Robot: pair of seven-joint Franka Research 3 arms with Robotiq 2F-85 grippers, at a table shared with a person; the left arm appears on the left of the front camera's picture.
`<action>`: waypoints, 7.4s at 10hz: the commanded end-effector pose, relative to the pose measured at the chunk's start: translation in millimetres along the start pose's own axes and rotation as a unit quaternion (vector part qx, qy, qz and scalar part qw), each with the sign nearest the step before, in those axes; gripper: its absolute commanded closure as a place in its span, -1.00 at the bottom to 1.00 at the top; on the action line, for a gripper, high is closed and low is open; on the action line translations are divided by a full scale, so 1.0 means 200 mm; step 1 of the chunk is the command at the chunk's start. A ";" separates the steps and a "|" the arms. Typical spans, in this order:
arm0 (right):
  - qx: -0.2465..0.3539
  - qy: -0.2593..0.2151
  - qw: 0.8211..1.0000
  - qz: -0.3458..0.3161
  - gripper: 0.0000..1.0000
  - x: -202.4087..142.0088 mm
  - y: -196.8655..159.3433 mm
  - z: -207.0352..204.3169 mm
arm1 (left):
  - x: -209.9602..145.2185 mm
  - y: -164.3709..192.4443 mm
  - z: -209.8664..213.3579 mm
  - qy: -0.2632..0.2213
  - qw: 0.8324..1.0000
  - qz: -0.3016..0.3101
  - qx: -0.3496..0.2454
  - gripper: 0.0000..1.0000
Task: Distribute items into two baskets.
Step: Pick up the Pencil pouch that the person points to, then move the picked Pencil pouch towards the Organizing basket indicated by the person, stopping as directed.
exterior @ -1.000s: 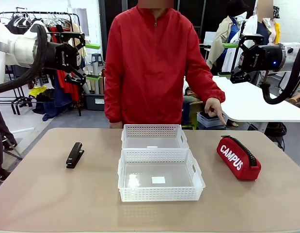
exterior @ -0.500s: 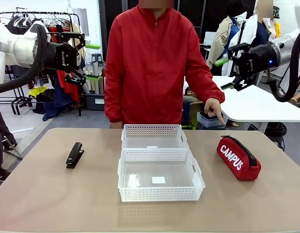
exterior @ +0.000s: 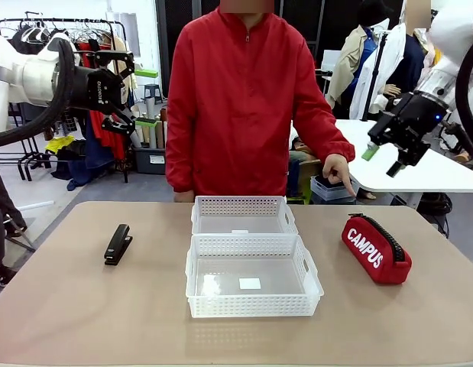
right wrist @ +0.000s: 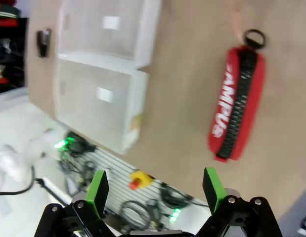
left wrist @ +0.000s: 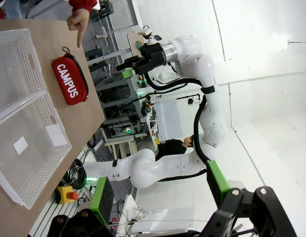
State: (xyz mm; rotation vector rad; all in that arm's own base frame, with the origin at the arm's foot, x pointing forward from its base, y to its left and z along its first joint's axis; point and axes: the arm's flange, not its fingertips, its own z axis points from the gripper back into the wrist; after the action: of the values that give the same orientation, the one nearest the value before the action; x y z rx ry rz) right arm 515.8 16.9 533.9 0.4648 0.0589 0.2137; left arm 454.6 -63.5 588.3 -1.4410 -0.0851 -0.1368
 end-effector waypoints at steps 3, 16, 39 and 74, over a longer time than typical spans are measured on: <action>-0.078 0.004 0.996 0.034 -1.00 -0.02 -0.17 -0.13 | 0.00 -0.01 0.01 -0.001 1.000 0.002 -0.001 -1.00; -0.223 -0.018 0.975 0.002 -1.00 -0.05 -0.27 -0.70 | 0.00 -0.01 0.01 -0.001 1.000 0.002 -0.001 -1.00; -0.150 -0.057 0.987 -0.021 1.00 0.08 0.39 0.03 | 0.00 -0.01 0.01 -0.001 1.000 0.002 -0.001 -1.00; -0.203 -0.101 0.974 -0.028 1.00 0.04 0.81 0.58 | 0.00 -0.01 0.01 -0.001 1.000 0.002 -0.001 -1.00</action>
State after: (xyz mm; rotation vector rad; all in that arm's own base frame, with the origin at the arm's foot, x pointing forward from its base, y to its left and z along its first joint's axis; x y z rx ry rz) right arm 506.2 108.9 708.5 0.0753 -0.1648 0.1167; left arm 454.7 -63.3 588.1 -1.4407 -0.0850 -0.1362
